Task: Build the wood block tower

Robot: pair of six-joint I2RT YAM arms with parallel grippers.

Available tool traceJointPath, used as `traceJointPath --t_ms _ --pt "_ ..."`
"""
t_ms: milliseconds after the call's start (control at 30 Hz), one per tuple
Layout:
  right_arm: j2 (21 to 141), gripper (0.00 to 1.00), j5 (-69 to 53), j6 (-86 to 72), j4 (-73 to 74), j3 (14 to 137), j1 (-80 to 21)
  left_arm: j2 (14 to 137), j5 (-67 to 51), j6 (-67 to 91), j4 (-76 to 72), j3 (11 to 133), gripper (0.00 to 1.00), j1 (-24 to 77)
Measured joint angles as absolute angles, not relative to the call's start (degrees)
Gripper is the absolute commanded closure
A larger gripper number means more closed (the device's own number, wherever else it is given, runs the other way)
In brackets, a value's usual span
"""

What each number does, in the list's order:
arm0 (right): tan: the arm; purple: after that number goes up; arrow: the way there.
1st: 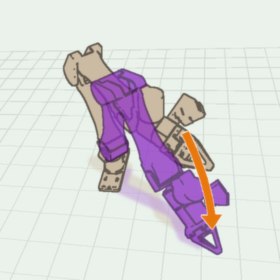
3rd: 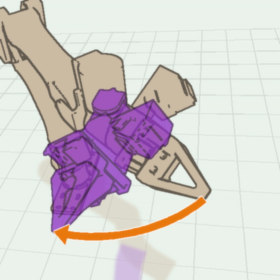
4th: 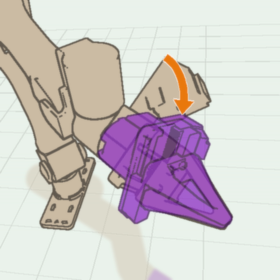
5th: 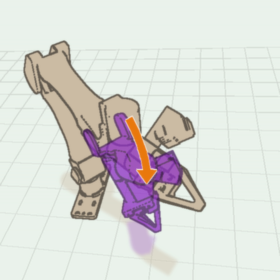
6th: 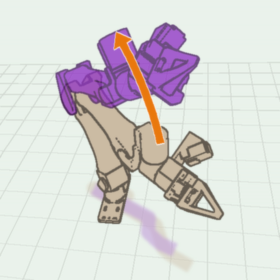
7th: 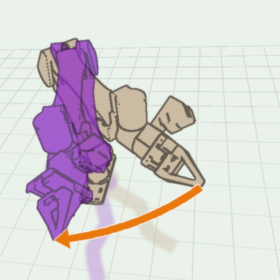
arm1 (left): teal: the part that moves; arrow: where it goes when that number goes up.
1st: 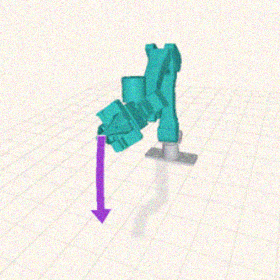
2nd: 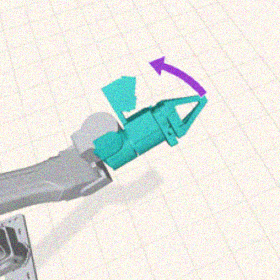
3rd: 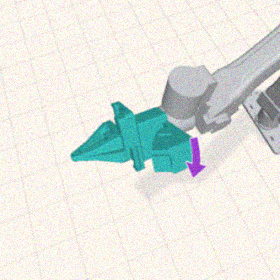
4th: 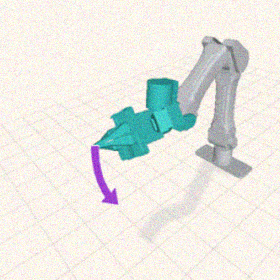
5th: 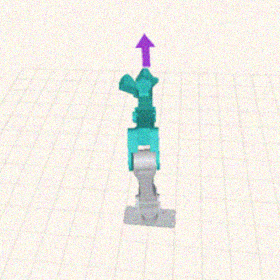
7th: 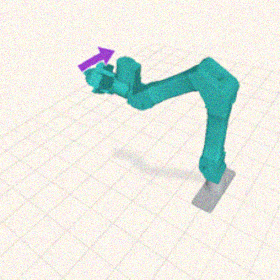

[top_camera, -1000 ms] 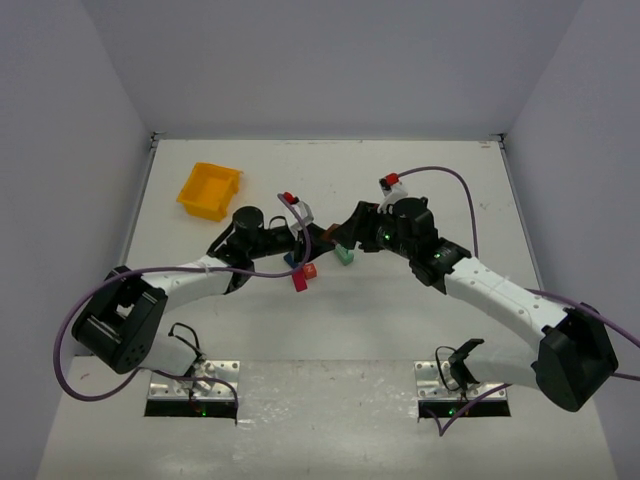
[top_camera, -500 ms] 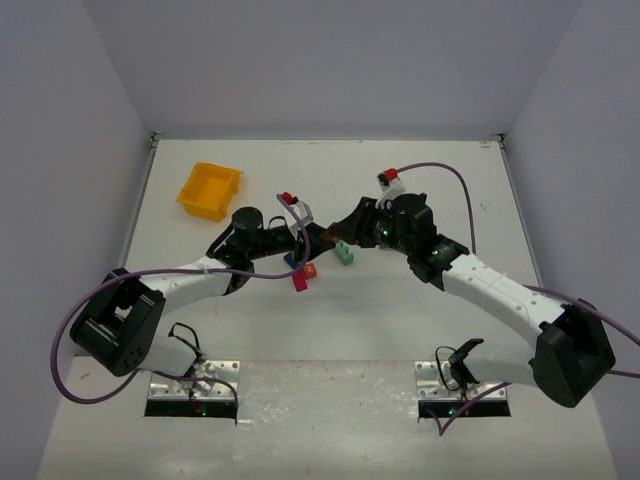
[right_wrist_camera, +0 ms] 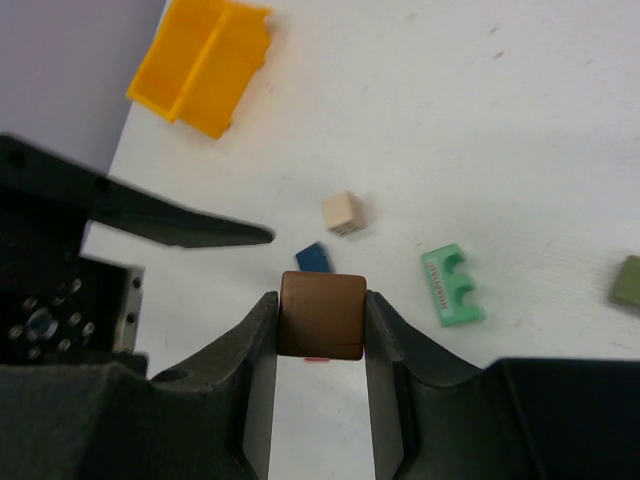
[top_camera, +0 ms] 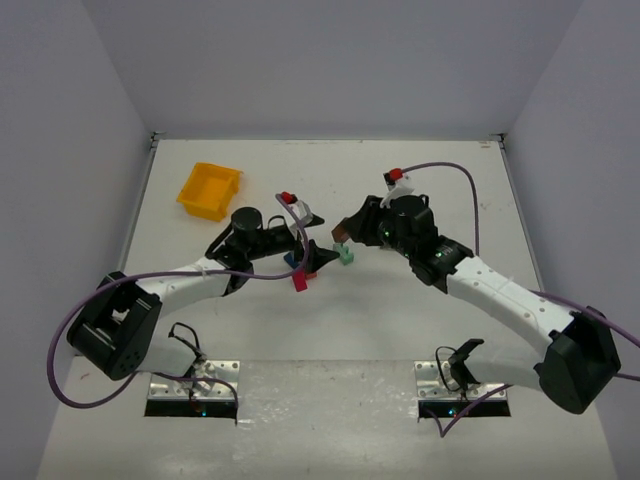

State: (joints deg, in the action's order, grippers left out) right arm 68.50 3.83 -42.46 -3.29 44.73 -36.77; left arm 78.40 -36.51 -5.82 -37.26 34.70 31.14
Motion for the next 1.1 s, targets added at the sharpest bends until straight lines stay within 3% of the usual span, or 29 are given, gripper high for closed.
traceJointPath --t_ms 167,467,733,1100 --pt "64.5 1.0 21.7 -40.6 0.9 43.5 -36.8 76.2 -31.9 -5.0 -36.1 34.7 0.0 31.2" --pt "63.7 1.0 42.8 -39.7 8.2 39.7 -35.7 74.5 -5.4 6.3 -31.3 37.4 0.0 31.2" --pt "69.2 1.0 44.3 -39.1 8.9 39.7 -31.6 74.2 3.9 11.1 -27.6 38.2 0.0 31.2" --pt "76.6 1.0 40.2 -32.7 4.1 40.8 -29.7 72.4 5.4 11.9 -27.4 38.2 0.0 31.0"
